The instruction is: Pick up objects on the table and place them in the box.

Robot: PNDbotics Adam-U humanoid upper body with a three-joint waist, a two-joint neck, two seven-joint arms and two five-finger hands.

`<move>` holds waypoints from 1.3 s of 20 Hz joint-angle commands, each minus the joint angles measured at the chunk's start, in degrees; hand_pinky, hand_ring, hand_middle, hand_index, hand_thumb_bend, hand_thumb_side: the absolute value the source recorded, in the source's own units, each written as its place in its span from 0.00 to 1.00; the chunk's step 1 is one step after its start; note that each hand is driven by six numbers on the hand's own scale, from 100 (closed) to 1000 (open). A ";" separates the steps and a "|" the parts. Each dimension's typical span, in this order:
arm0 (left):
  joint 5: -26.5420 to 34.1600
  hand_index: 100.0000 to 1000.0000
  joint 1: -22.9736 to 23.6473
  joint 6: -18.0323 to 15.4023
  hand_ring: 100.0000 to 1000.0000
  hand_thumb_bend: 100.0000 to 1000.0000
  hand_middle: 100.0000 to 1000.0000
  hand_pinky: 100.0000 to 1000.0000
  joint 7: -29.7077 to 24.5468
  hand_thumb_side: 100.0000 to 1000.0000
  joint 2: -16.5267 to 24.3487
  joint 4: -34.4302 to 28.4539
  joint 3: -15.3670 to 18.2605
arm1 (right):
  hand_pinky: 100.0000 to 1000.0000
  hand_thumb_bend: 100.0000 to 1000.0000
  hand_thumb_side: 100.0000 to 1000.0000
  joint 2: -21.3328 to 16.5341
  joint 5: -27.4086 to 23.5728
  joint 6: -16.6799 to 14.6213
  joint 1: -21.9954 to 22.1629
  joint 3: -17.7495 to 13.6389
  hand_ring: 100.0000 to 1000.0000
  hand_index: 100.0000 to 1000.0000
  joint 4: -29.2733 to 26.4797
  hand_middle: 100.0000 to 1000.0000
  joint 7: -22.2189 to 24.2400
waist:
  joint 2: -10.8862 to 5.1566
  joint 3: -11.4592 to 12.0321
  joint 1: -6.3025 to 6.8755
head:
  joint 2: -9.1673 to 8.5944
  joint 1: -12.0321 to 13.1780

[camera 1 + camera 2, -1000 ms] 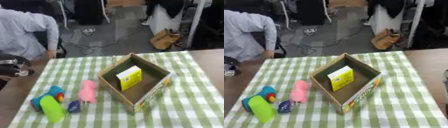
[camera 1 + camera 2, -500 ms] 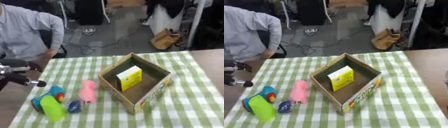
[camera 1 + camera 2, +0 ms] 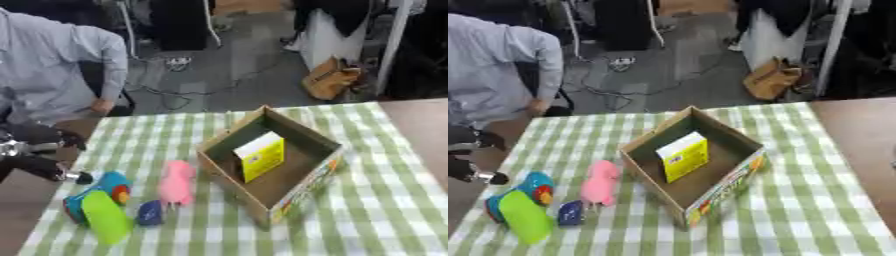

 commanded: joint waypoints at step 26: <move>-3.10 1.00 1.15 -1.75 1.00 0.75 0.96 1.00 3.04 1.00 -1.92 7.74 -0.23 | 0.69 0.00 1.00 -1.49 -0.36 -0.37 -0.61 -0.43 0.88 1.00 -0.88 0.85 -0.72 | -1.81 -0.98 0.53 | -0.60 1.52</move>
